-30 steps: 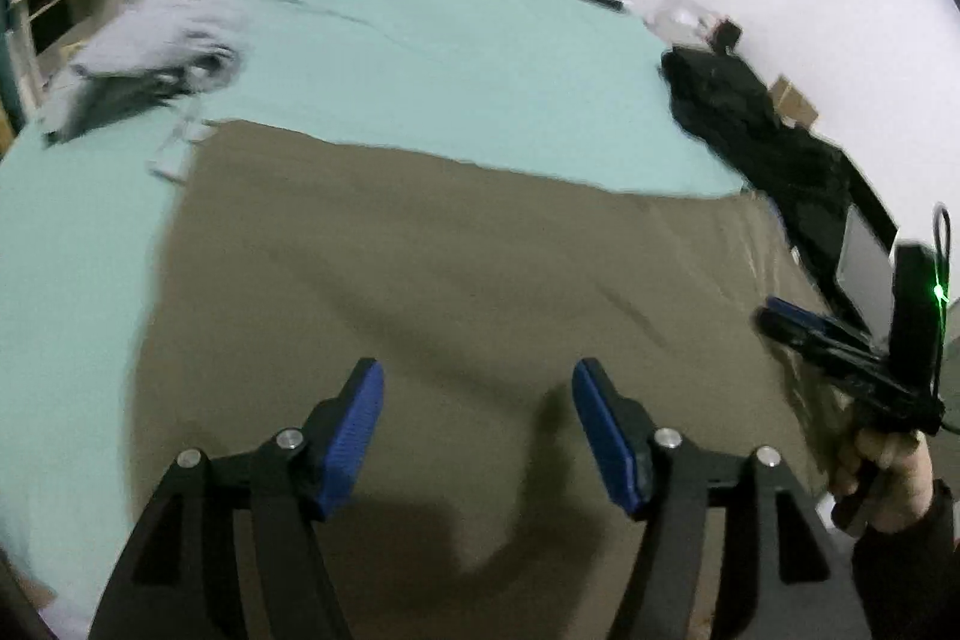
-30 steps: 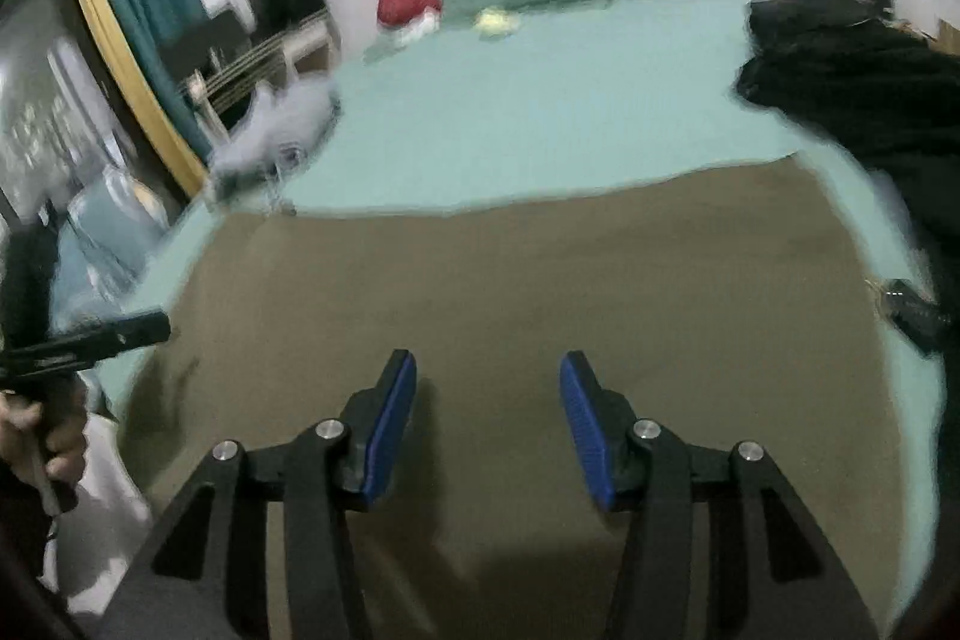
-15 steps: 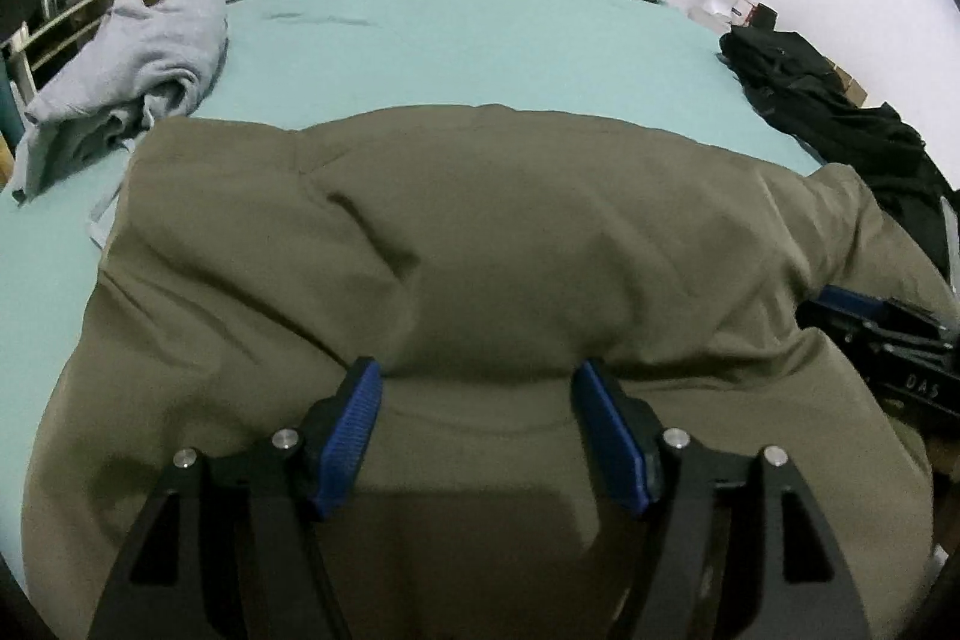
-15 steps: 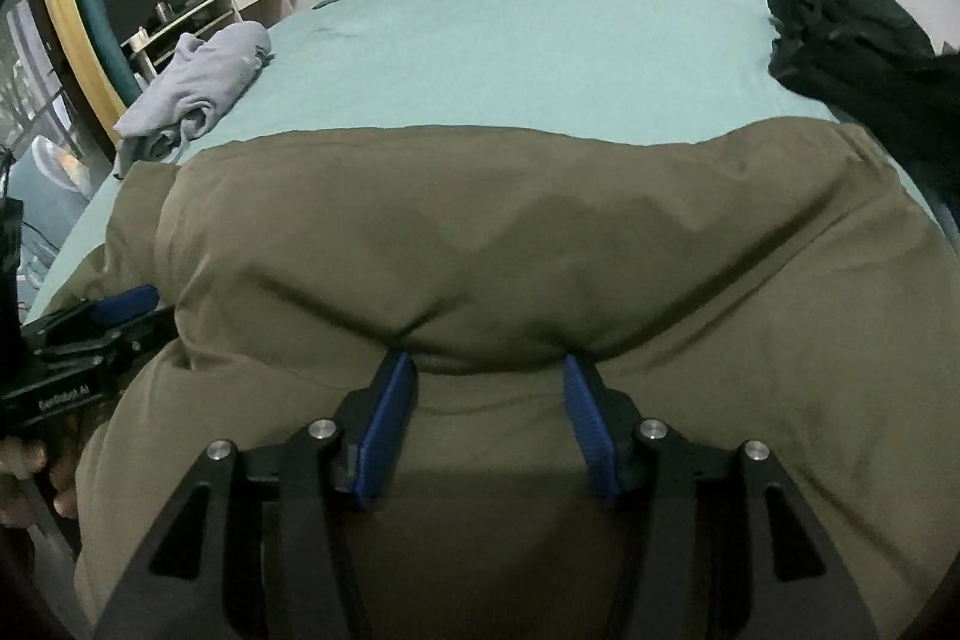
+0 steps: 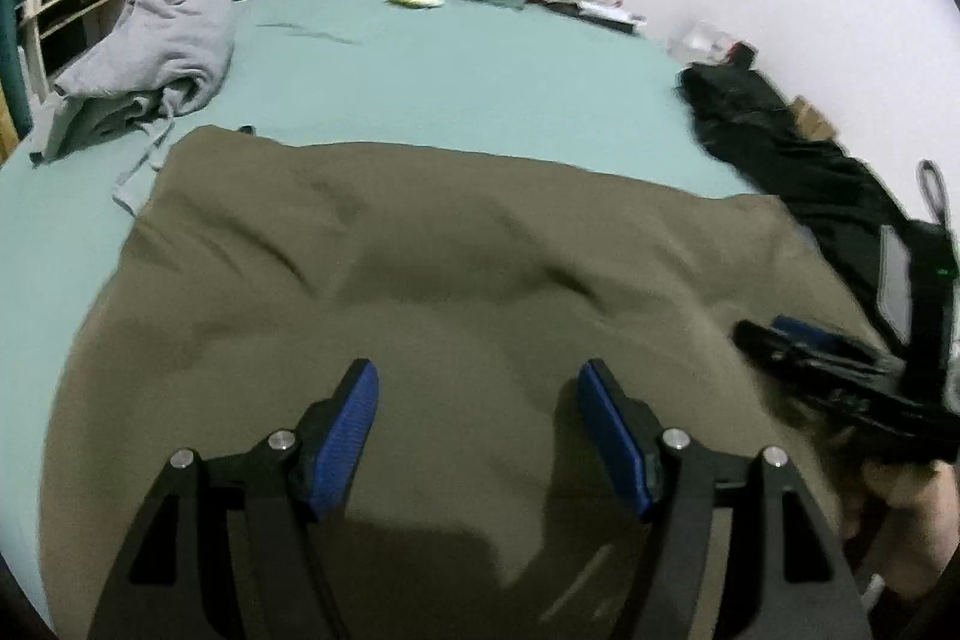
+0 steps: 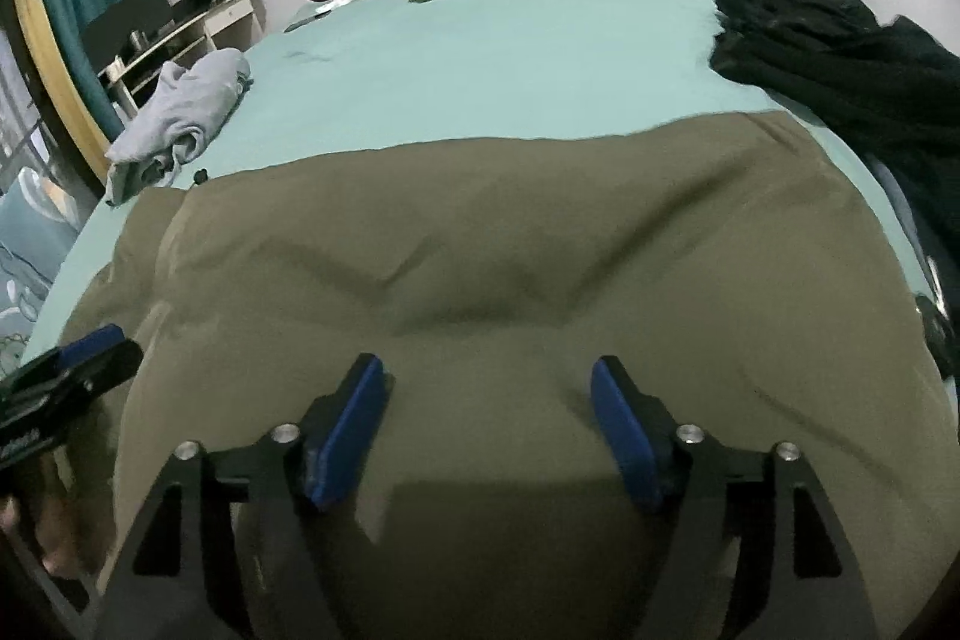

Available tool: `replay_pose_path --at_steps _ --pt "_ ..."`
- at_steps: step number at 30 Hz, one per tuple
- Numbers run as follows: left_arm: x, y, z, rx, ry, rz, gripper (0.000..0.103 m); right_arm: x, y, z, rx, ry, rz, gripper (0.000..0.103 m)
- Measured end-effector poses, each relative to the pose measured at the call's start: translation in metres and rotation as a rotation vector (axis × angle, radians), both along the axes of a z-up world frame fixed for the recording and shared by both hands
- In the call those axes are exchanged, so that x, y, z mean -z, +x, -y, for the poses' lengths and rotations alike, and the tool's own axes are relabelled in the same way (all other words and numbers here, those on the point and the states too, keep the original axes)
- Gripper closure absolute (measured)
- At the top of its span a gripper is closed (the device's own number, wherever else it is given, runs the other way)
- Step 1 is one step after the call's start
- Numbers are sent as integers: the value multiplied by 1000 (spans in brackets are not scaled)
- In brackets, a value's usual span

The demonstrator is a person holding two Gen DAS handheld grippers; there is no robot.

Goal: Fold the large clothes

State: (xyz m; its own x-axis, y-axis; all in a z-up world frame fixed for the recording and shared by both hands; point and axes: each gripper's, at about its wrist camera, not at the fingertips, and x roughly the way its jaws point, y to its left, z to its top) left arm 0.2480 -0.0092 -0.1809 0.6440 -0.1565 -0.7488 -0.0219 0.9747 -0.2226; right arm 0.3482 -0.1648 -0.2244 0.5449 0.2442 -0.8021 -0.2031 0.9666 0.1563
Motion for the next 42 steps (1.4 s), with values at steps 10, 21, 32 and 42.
replay_pose_path --at_steps 10,21,32,42 --pt "46 -26 53 72 234 -73 32 23 -52 3 -65 -136 31 29" --pt "32 -51 48 6 190 -82 32 3 -127 40 -49 -16 164 28" --pt "-13 -73 32 -166 58 62 32 -28 -150 164 375 98 273 14" --pt "-29 -33 42 -93 36 107 32 24 -122 199 394 407 53 14"
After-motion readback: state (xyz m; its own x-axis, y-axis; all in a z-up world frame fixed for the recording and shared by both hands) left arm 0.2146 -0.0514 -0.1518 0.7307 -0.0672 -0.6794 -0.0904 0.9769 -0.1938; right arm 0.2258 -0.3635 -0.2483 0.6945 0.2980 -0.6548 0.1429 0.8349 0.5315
